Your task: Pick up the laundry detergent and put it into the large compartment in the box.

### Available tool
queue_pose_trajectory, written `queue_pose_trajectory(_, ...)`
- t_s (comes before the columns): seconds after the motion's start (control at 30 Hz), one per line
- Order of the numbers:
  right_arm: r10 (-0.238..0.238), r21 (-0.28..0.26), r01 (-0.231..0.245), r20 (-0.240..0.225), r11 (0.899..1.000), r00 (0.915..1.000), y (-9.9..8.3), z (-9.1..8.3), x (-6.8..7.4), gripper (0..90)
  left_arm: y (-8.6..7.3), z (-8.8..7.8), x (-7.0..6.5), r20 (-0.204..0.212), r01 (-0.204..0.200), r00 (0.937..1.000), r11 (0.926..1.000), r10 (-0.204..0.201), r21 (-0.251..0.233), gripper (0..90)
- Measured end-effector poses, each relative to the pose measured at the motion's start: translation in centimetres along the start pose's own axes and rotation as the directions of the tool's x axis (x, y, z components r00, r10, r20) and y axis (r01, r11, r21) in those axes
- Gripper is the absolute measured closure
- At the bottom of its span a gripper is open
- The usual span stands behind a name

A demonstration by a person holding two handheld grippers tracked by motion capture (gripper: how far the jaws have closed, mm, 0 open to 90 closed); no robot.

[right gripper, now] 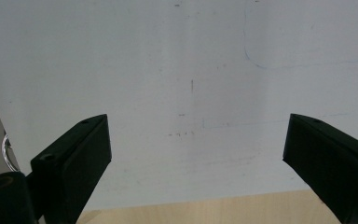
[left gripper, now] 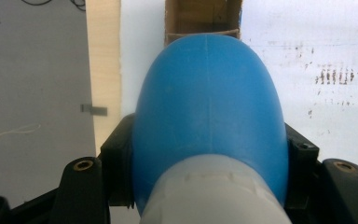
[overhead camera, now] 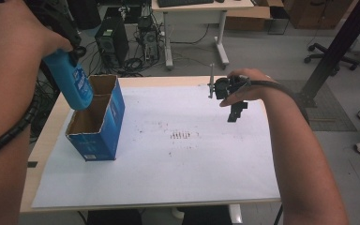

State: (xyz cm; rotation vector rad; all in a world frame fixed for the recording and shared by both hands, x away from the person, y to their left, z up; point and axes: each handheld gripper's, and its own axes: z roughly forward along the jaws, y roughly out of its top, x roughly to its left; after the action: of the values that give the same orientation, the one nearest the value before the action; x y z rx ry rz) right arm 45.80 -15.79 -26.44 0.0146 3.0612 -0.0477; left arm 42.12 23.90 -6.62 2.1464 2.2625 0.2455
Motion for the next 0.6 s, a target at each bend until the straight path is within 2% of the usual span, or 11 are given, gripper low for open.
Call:
queue_pose_trajectory(0.4, -0.006, 0.010, 0.006, -0.003, 1.000, 1.0000, 0.3, 0.1, 0.0, 7.3, 0.4, 2.2, 0.5, 0.014, 0.009, 0.9999, 0.9998, -0.009, 0.016, 37.8)
queue_pose_trajectory(0.6, -0.017, 0.012, 0.017, 0.006, 1.000, 0.9998, 0.4, 0.1, 0.3, 7.3, 0.6, 3.4, 0.5, -0.005, 0.023, 0.9997, 0.9996, -0.023, 0.016, 37.8)
